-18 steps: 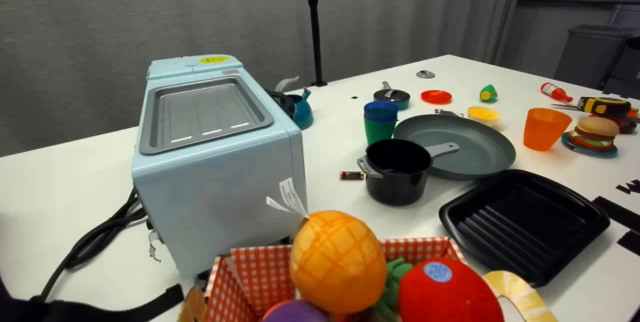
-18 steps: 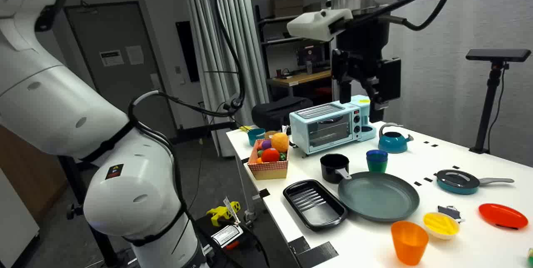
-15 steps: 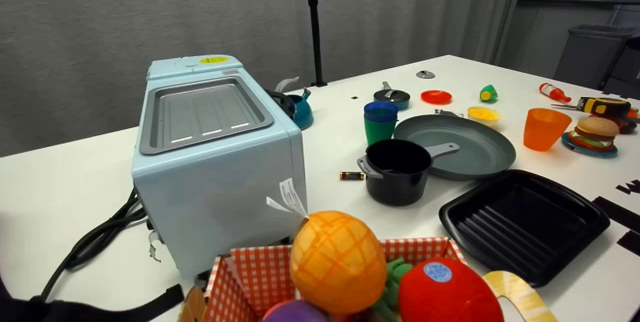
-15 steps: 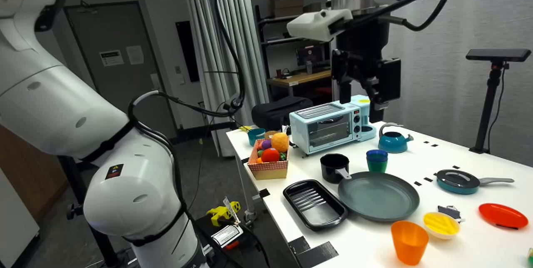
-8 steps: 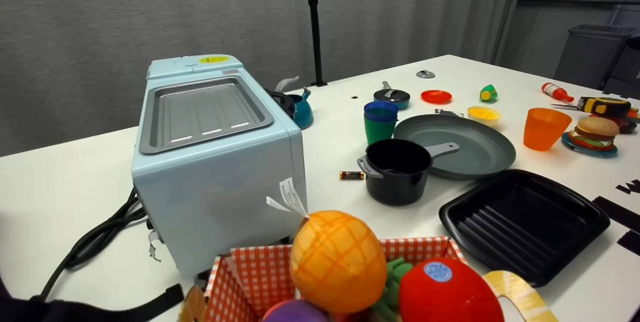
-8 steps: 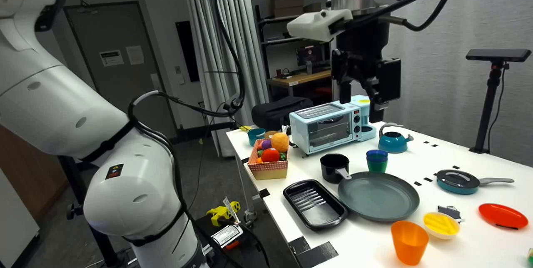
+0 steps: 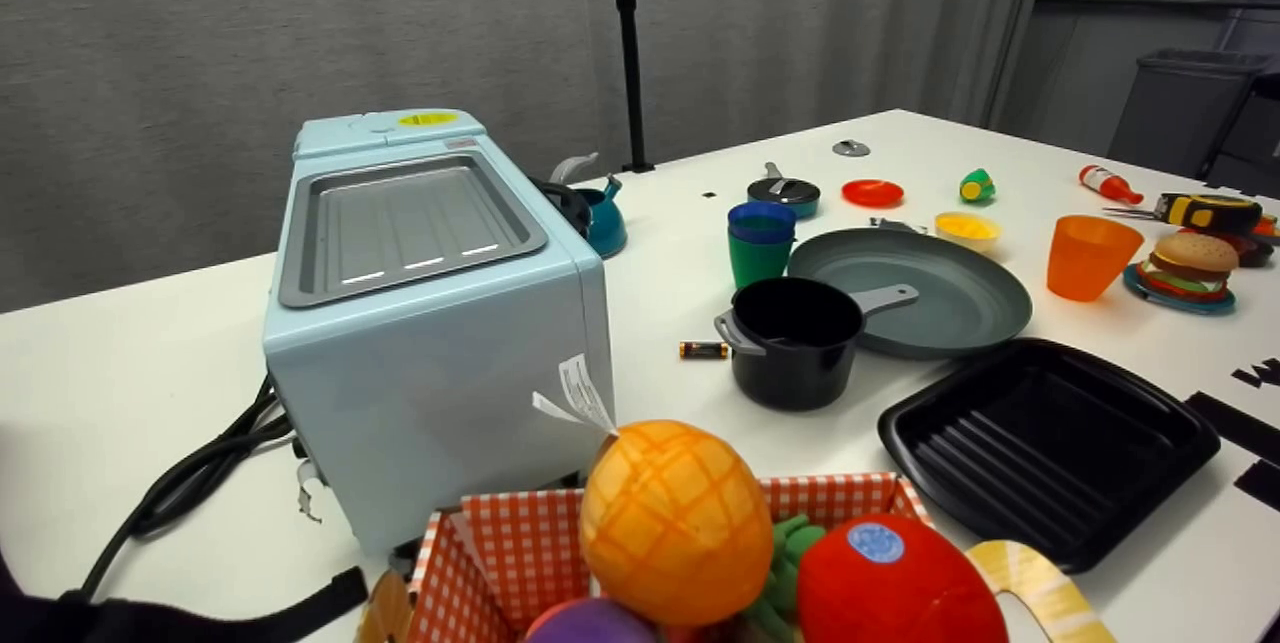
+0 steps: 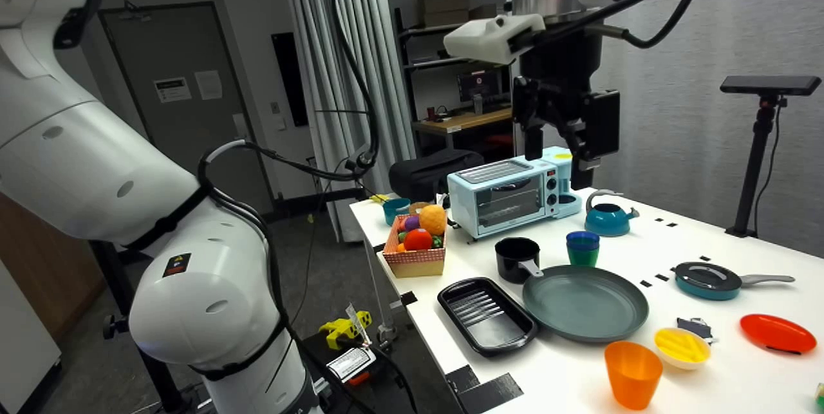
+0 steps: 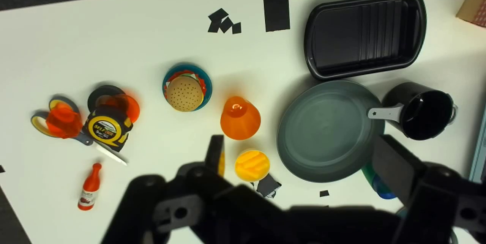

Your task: Pour the things in the white bowl onto the plate

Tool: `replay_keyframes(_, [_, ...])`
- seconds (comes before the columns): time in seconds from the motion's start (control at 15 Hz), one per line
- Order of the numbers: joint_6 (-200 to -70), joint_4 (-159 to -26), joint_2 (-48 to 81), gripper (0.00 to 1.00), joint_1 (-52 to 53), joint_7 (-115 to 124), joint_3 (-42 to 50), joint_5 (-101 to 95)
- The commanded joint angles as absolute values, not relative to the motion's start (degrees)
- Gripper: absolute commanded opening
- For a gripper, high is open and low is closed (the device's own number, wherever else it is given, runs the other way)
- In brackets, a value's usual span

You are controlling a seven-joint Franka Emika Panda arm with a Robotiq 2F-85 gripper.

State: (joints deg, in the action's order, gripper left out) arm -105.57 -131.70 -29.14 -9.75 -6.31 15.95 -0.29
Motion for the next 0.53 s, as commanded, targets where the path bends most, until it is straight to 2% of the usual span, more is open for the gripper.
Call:
replay_keyframes(0.0, [-106.12, -131.96, -28.82, 1.00, -10.65, -6.51, 15.03, -0.25])
replay_keyframes(0.47, [-109.57, -132.02, -24.80, 1.00, -10.56, -6.15, 14.98, 0.03])
